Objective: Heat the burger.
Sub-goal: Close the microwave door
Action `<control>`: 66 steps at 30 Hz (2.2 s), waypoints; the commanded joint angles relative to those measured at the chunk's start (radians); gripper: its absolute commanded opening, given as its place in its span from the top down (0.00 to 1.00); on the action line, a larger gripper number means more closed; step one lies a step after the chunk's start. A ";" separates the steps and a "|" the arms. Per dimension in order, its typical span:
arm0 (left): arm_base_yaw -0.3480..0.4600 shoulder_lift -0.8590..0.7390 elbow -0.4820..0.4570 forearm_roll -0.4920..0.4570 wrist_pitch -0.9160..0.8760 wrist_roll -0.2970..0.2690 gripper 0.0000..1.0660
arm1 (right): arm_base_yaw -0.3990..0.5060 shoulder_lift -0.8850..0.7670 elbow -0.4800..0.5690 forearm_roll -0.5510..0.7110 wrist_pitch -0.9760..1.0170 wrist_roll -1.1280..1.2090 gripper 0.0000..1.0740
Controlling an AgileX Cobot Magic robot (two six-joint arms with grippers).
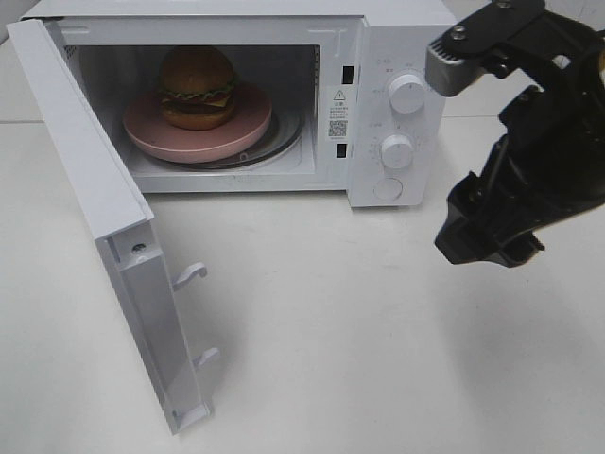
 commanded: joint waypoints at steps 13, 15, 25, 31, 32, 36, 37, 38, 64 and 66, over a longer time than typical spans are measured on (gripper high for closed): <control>-0.005 -0.019 0.003 -0.002 -0.004 0.000 0.10 | -0.001 -0.233 0.007 -0.009 0.329 0.073 0.30; -0.005 -0.019 0.003 -0.002 -0.004 0.000 0.10 | -0.001 -0.247 0.007 -0.009 0.343 0.073 0.30; -0.005 -0.019 0.003 -0.002 -0.004 0.000 0.10 | -0.001 -0.461 0.109 -0.014 0.422 0.075 0.30; -0.005 -0.019 0.003 -0.002 -0.004 0.000 0.10 | -0.012 -0.553 0.180 -0.011 0.422 0.088 0.30; -0.005 -0.019 0.003 -0.002 -0.004 0.000 0.10 | -0.030 -0.565 0.188 -0.009 0.422 0.093 0.30; -0.005 -0.019 0.003 -0.002 -0.004 0.000 0.10 | -0.159 -0.651 0.217 -0.014 0.411 0.091 0.30; -0.005 -0.019 0.003 -0.002 -0.004 0.000 0.10 | -0.159 -0.651 0.217 -0.014 0.411 0.091 0.30; -0.005 -0.019 0.003 -0.002 -0.004 0.000 0.10 | -0.194 -0.691 0.229 -0.012 0.402 0.094 0.30; -0.005 -0.019 0.003 -0.002 -0.004 0.000 0.10 | -0.499 -1.176 0.377 0.038 0.245 0.181 0.30; -0.005 -0.019 0.003 -0.002 -0.004 0.000 0.10 | -0.507 -1.193 0.387 0.049 0.233 0.182 0.30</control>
